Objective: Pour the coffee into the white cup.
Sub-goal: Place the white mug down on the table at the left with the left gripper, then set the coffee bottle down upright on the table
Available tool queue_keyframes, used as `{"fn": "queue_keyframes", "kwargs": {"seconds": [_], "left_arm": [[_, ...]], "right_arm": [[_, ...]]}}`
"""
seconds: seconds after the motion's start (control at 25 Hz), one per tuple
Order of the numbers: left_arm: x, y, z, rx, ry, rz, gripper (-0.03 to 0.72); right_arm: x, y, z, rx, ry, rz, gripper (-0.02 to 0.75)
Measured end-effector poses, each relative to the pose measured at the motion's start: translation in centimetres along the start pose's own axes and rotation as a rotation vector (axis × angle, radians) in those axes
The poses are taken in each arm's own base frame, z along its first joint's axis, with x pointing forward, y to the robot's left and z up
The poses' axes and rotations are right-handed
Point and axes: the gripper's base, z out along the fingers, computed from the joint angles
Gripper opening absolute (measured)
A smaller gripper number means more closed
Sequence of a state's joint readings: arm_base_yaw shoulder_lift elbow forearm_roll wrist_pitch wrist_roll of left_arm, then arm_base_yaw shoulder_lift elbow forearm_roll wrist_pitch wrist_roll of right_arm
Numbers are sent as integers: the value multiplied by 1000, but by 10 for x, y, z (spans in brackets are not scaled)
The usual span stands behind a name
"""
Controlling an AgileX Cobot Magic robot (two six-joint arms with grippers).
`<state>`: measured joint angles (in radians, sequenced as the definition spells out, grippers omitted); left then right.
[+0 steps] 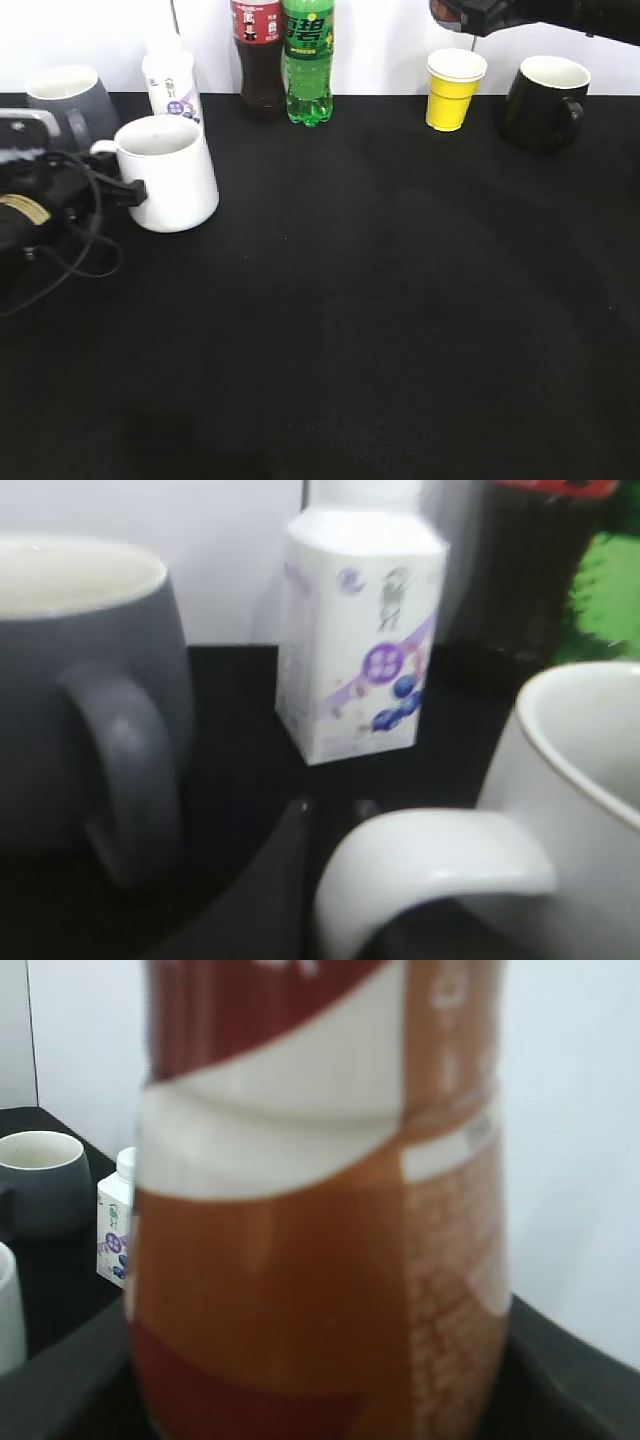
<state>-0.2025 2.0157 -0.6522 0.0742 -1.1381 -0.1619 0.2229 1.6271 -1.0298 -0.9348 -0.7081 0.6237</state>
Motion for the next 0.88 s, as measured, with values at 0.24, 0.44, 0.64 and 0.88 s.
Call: {"fn": "queue_keyframes", "kwargs": {"seconds": [0.24, 0.44, 0.64, 0.88], "left_arm": [[6, 2, 5, -9, -18, -11, 78], [7, 0, -6, 13, -12, -19, 236], [1, -4, -41, 15, 13, -22, 240], [-18, -10, -86, 28, -18, -17, 240]], "right_arm": [[0, 0, 0, 0, 0, 1, 517], [-1, 1, 0, -10, -15, 1, 517], [-2, 0, 0, -5, -20, 10, 517], [36, 1, -13, 132, 78, 163, 517]]}}
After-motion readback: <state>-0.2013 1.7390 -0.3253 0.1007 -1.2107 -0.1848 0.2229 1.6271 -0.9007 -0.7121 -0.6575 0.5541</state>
